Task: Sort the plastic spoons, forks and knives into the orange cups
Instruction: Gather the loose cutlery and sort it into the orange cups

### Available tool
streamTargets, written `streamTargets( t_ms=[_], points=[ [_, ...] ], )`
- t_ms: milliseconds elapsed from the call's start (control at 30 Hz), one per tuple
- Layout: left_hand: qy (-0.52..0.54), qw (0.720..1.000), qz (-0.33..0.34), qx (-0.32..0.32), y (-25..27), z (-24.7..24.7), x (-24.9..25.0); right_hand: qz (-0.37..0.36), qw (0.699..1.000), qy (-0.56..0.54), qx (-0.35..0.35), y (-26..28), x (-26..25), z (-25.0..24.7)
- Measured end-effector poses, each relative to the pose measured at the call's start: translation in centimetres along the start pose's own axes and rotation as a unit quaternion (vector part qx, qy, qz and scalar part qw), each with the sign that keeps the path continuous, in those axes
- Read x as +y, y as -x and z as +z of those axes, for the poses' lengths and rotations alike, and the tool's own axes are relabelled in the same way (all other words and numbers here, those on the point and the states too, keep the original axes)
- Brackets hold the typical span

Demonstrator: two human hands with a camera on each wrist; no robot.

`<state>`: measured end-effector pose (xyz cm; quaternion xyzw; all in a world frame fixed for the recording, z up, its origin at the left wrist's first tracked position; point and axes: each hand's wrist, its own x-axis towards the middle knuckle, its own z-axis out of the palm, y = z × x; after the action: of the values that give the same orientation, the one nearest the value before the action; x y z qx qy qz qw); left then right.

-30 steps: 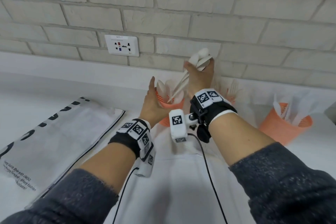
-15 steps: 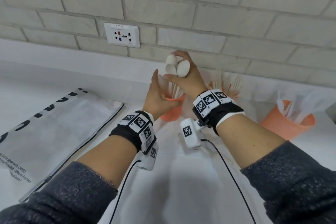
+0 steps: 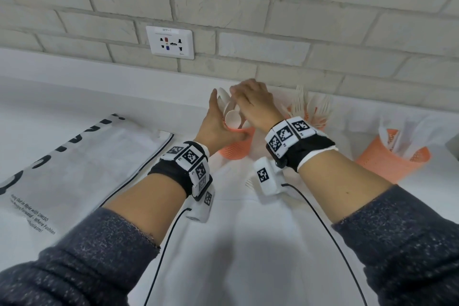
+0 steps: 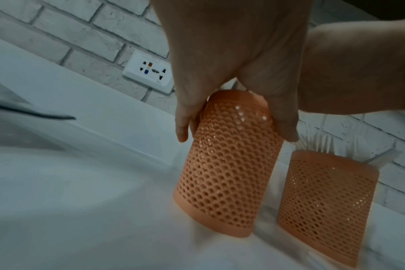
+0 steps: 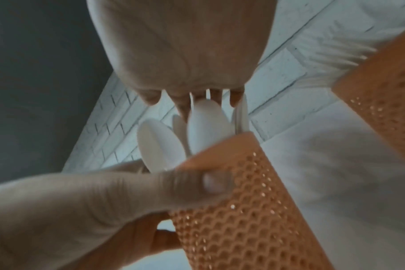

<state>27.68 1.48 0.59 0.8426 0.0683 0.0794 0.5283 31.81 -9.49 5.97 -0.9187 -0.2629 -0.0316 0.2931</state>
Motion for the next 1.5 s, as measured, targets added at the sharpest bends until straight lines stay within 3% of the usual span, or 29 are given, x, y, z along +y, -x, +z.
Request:
streamTargets(
  t_ms=[100,167,233,267,333,400,500,633,700,800,867,1067,1167,1233,1333,1400,1500],
  points=[
    [-0.021,0.998,-0.038,-0.038,0.5,-1.4,0.4,-0.026,0.996,0.014,0.088,0.7,-0.2,-1.5],
    [-0.057,0.996,-0.066,-0.022,0.9,-2.7,0.3,-0.038,0.995,0.026,0.088,1.8,-0.3,-2.8],
    [-0.152,0.986,-0.073,-0.006,1.6,-4.0,0.1,-0.038,0.999,0.000,0.038,3.4,0.1,-3.8],
    [-0.232,0.969,-0.075,-0.035,2.2,-4.5,-0.2,-0.034,0.999,0.003,0.002,4.5,0.6,-4.1],
    [-0.393,0.903,-0.090,-0.146,3.4,-4.9,-1.3,-0.007,0.993,0.068,-0.098,6.5,2.0,-4.2],
    [-0.479,0.841,-0.120,-0.221,5.0,-4.6,-2.1,0.055,0.965,0.140,-0.215,9.0,3.9,-3.8],
    [-0.501,0.829,-0.106,-0.225,6.4,-4.0,-2.3,0.138,0.927,0.185,-0.295,12.3,6.2,-2.6],
    [-0.504,0.817,-0.101,-0.262,7.3,-3.0,-1.5,0.161,0.926,0.200,-0.279,15.0,6.9,-0.9],
    [-0.489,0.828,-0.093,-0.257,7.8,-2.6,-0.9,0.153,0.923,0.208,-0.284,15.7,6.7,-0.5],
    [-0.397,0.890,-0.060,-0.216,8.8,-1.6,-0.2,0.142,0.925,0.188,-0.299,16.3,6.8,-1.1],
    [-0.361,0.904,-0.035,-0.226,9.8,-0.3,0.2,0.141,0.928,0.170,-0.300,16.7,7.0,-2.0],
    [-0.436,0.853,0.041,-0.285,10.6,1.9,-0.2,0.226,0.951,-0.019,-0.209,18.3,8.1,-4.8],
    [-0.458,0.832,0.039,-0.310,11.3,1.8,0.0,0.239,0.950,-0.103,-0.175,19.3,8.1,-5.1],
    [-0.441,0.846,0.035,-0.299,11.8,1.2,0.2,0.249,0.942,-0.171,-0.143,20.0,8.0,-5.0],
    [-0.294,0.929,-0.007,-0.224,12.5,0.5,0.9,0.251,0.917,-0.300,-0.082,21.1,7.2,-4.9],
    [-0.111,0.979,-0.046,-0.166,12.9,0.8,1.7,0.233,0.894,-0.377,-0.062,21.3,5.8,-4.7],
    [0.130,0.982,-0.062,-0.124,14.0,2.2,3.6,0.188,0.886,-0.420,-0.067,21.1,3.0,-3.7]
  ],
)
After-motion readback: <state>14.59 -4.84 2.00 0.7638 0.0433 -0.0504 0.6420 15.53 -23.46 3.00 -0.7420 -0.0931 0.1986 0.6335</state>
